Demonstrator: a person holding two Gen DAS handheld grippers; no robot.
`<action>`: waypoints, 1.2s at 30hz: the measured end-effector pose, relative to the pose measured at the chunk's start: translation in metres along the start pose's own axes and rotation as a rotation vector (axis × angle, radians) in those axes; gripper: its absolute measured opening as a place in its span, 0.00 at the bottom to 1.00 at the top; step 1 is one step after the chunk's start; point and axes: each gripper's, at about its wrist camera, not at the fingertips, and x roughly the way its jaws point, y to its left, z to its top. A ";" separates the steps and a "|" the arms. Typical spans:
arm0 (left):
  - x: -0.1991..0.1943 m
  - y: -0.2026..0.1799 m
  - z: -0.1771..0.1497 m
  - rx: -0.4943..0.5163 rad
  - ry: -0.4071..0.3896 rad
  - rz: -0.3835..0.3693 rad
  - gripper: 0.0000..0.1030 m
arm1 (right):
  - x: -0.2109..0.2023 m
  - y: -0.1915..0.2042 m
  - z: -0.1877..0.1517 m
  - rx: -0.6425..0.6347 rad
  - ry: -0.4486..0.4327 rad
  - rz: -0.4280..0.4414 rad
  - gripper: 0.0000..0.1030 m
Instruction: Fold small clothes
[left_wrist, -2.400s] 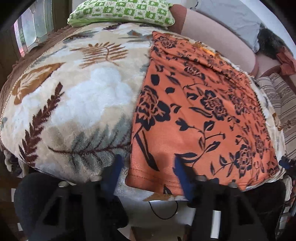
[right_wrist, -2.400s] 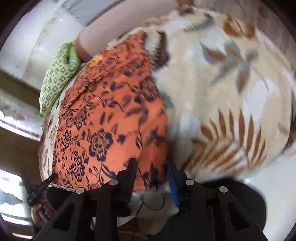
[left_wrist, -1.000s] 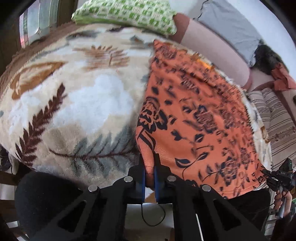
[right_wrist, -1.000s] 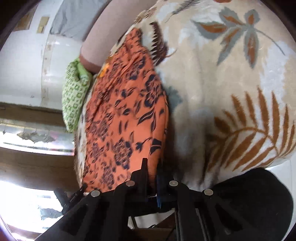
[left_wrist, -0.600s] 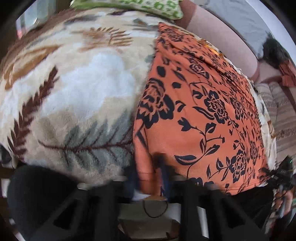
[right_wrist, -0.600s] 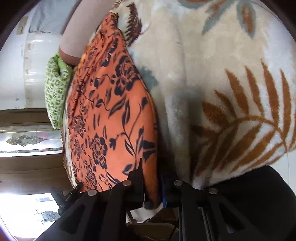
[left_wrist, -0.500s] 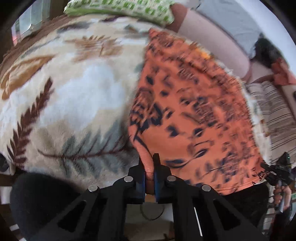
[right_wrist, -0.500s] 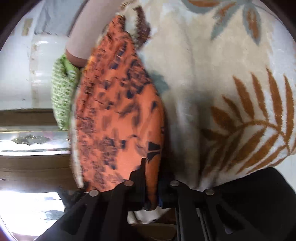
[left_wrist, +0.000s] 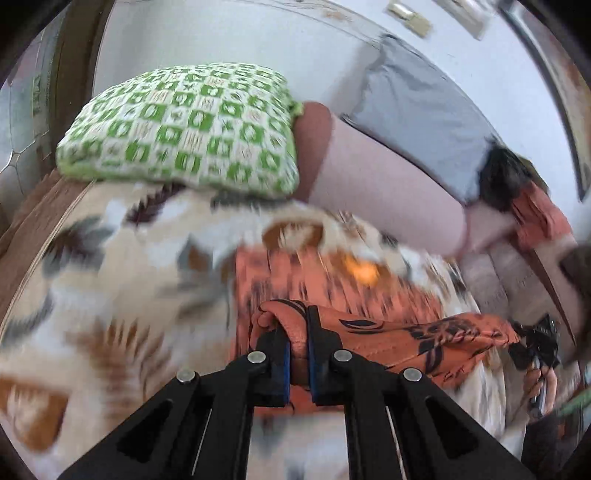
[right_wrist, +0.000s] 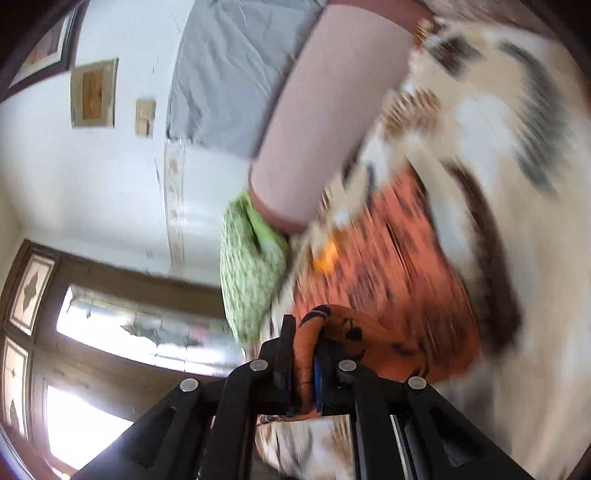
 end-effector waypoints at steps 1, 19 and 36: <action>0.032 0.004 0.018 -0.003 -0.007 0.037 0.13 | 0.019 -0.005 0.024 0.014 -0.013 -0.010 0.12; 0.133 0.029 -0.084 0.112 0.244 0.125 0.73 | 0.137 -0.063 -0.007 -0.295 0.277 -0.555 0.90; 0.027 -0.037 -0.082 0.204 0.182 0.091 0.15 | 0.078 0.024 -0.075 -0.232 0.275 -0.344 0.18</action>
